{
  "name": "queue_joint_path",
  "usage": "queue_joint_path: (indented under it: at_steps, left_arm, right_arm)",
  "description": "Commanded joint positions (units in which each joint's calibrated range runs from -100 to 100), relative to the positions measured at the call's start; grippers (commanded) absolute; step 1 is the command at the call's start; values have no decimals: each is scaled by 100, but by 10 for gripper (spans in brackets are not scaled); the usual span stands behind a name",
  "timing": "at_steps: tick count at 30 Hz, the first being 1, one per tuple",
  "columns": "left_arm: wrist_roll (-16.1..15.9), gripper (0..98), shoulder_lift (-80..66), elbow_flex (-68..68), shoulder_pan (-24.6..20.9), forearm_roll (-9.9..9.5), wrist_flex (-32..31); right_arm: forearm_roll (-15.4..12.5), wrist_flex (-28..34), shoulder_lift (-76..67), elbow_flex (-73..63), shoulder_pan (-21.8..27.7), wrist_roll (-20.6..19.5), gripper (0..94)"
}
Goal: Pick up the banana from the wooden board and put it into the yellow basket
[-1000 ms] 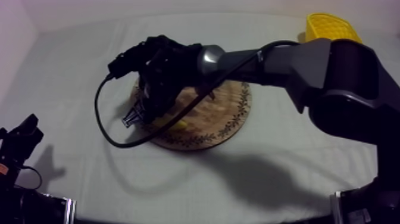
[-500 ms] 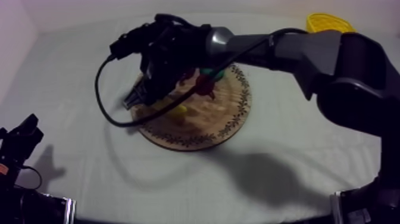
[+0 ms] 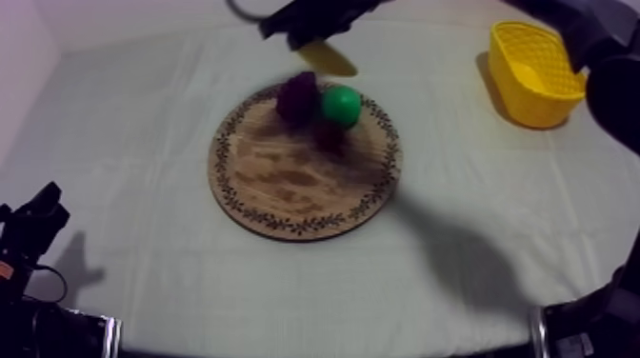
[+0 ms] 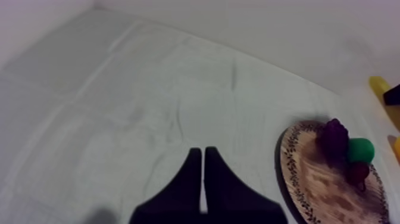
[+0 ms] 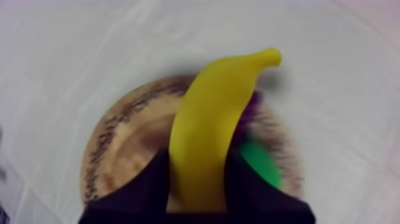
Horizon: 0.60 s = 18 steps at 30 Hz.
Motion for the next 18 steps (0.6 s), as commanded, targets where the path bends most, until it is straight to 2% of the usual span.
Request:
queue_joint_path:
  at_steps: [1, 18]
  left_arm:
    - [2, 1, -3, 3, 2, -1, 1]
    - [2, 1, -3, 3, 2, -1, 1]
  right_arm:
    - [11, 67, -133, 22, 366, -15, 214]
    - [-34, 368, -558, 65, 2302, 256, 201]
